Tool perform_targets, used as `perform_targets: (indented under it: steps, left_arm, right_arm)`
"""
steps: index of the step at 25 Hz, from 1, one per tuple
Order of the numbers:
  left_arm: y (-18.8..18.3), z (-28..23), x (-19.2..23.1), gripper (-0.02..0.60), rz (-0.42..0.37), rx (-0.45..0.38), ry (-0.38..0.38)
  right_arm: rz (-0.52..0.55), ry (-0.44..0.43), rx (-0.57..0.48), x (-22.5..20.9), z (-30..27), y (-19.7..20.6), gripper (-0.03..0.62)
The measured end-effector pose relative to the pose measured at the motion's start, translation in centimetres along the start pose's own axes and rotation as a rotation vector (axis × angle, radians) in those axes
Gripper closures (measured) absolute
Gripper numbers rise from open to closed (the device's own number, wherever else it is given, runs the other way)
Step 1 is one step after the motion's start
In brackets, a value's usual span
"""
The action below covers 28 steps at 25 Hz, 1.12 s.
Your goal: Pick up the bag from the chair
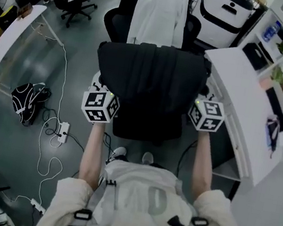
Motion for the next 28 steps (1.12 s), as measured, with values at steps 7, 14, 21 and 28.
perform_targets:
  steps: [7, 14, 21, 28]
  left_arm:
    - [-0.6, 3.6, -2.7, 0.535, -0.027, -0.047, -0.015]
    - [0.7, 6.3, -5.3, 0.534, -0.025, -0.038, -0.022]
    - [1.4, 7.7, -6.5, 0.534, -0.024, -0.036, -0.029]
    - [1.5, 7.9, -7.2, 0.535, -0.028, -0.038, -0.034]
  right_arm:
    - [0.019, -0.018, -0.042, 0.8, 4.0, 0.1, 0.588]
    - [-0.004, -0.011, -0.038, 0.6, 7.6, 2.3, 0.588]
    - [-0.026, -0.007, -0.044, 0.7, 9.5, 3.4, 0.588]
    - [-0.029, -0.009, -0.047, 0.3, 10.0, 3.9, 0.588]
Point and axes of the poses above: the fingertips, and each gripper's own axes: z backward along the fingers, x to its left, y out of its underside, the point moved 6 cm from there along z, backward along the fingers, and after that the axes turned 1 degree about -y, right-handed, at the moved point
